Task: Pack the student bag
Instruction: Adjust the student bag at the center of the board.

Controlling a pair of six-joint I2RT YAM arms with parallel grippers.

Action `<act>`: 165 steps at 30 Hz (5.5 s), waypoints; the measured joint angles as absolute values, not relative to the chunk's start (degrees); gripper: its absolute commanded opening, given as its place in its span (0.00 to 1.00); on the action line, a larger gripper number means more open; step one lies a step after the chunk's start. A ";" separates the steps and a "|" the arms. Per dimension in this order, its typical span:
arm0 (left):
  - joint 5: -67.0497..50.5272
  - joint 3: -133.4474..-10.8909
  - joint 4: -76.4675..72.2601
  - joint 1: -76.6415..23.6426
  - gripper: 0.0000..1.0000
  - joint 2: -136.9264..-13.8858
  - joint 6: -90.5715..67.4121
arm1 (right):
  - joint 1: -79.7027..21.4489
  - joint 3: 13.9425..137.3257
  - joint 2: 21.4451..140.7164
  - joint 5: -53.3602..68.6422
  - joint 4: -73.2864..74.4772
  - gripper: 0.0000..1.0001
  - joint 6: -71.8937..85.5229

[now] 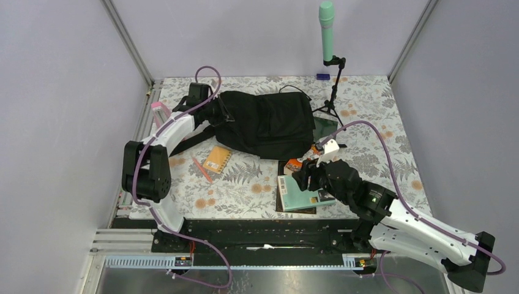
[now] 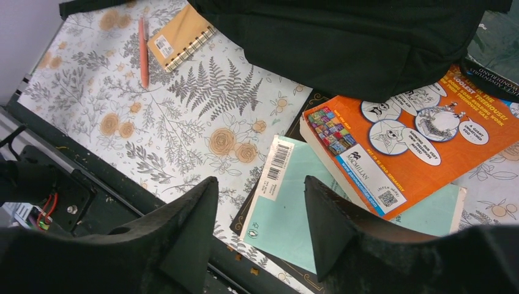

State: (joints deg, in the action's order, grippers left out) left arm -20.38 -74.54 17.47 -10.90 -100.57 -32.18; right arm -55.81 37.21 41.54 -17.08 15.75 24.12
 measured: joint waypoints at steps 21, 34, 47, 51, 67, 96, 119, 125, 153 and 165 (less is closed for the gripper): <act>-10.50 -39.77 19.57 -27.27 0.39 -48.64 -40.16 | -56.03 37.50 45.43 -15.81 15.49 0.51 24.03; 3.53 -49.19 37.80 -27.11 0.99 -44.25 -29.93 | -60.42 42.13 51.00 -15.66 12.05 0.74 22.61; 3.09 -50.13 35.29 -13.54 0.99 -46.78 -22.20 | -69.84 52.95 69.10 -16.95 4.91 0.82 20.36; 4.08 -49.58 31.62 -12.69 0.99 -43.79 -20.69 | -73.41 61.01 79.75 -17.28 2.66 0.82 20.43; 7.64 -45.54 29.80 -9.10 0.99 -37.50 -20.36 | -74.30 83.26 105.58 -29.45 8.64 0.47 20.08; -3.27 -43.38 27.42 -9.10 0.99 -51.46 -22.50 | -53.71 47.99 70.08 -36.99 2.37 0.00 31.48; -11.75 -49.34 26.94 -9.19 0.00 -73.06 -23.73 | -53.08 43.88 66.15 -36.82 1.93 0.01 27.33; -8.10 -50.04 28.18 -9.32 0.00 -65.14 -22.96 | -51.79 44.56 65.98 -36.32 3.57 0.02 24.51; -7.46 -51.27 17.72 -9.23 0.00 -43.11 -14.94 | -38.50 53.41 54.72 -25.65 17.80 1.00 21.61; -15.38 -50.52 15.25 -8.54 0.00 -42.52 -14.72 | -5.39 48.53 62.94 1.50 16.25 0.96 22.94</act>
State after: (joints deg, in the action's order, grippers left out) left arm -15.38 -50.52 15.25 -8.54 -42.52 -14.72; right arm -5.39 48.53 62.94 1.50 16.25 22.94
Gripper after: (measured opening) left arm 0.013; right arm 0.993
